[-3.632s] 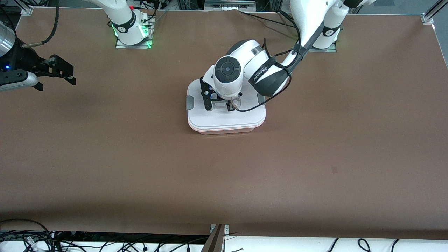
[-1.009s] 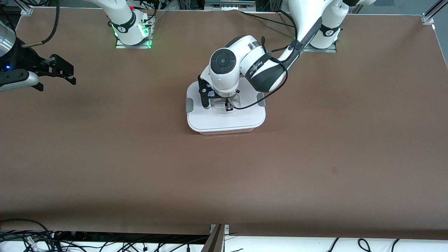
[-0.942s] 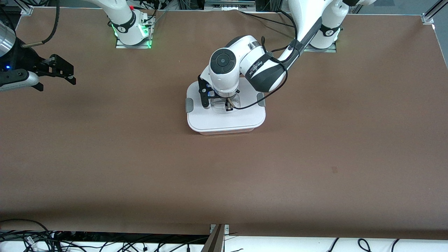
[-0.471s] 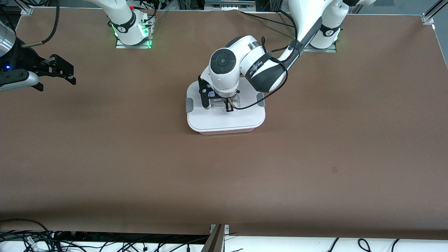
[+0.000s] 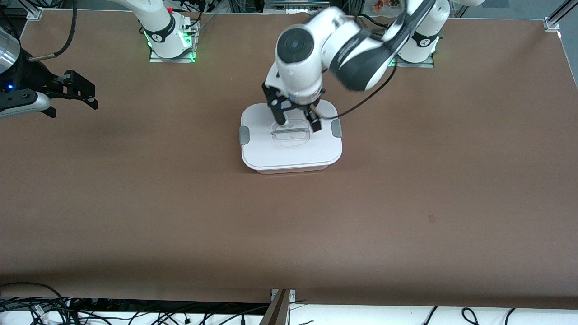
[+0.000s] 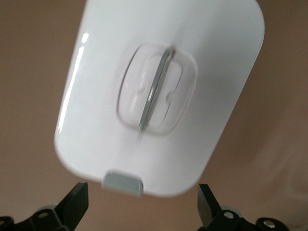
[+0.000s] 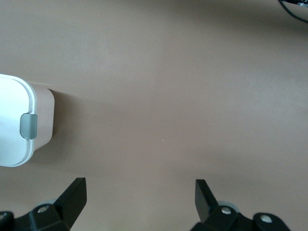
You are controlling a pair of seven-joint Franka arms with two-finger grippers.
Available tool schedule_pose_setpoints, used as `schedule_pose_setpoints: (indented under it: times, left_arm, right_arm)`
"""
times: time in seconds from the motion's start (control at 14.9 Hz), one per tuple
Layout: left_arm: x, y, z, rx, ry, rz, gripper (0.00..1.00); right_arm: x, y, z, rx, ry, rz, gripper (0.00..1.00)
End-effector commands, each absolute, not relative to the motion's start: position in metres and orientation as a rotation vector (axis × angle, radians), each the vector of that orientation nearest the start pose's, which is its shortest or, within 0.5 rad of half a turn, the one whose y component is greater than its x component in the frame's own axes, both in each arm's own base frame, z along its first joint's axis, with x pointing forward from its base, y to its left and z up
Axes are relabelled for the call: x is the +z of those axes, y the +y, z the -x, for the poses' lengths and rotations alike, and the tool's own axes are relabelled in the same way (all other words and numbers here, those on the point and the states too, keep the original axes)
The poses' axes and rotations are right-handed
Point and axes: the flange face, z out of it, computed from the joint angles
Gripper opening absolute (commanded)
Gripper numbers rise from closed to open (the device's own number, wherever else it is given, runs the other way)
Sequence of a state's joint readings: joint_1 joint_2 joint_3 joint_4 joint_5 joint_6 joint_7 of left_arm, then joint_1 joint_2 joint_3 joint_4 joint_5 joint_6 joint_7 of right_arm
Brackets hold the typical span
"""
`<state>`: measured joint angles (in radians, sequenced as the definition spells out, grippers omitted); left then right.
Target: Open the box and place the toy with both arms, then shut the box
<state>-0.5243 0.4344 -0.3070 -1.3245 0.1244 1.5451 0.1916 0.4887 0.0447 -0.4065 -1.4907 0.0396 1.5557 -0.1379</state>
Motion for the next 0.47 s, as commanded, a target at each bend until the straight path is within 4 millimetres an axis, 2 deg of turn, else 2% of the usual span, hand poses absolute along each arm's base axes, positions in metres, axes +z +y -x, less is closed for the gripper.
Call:
schedule_pose_setpoints:
  times: [0.0, 0.2, 0.27, 0.4]
  left_arm:
    - [0.539, -0.396, -0.488, 0.248, 1.034, 2.798, 1.0]
    - [0.6, -0.298, -0.529, 0.19, 0.667, 2.906, 1.0]
    - [0.612, -0.261, -0.543, 0.17, 0.457, 2.947, 1.0]
    - [0.617, -0.203, -0.566, 0.139, 0.002, 2.982, 1.0]
  right_arm:
    - [0.639, 0.056, -0.563, -0.047, -0.37, 3.099, 1.0]
    - [0.639, 0.056, -0.562, -0.044, -0.37, 3.099, 1.0]
    - [0.639, 0.056, -0.563, -0.047, -0.37, 3.099, 1.0]
    - [0.639, 0.056, -0.563, -0.047, -0.37, 3.099, 1.0]
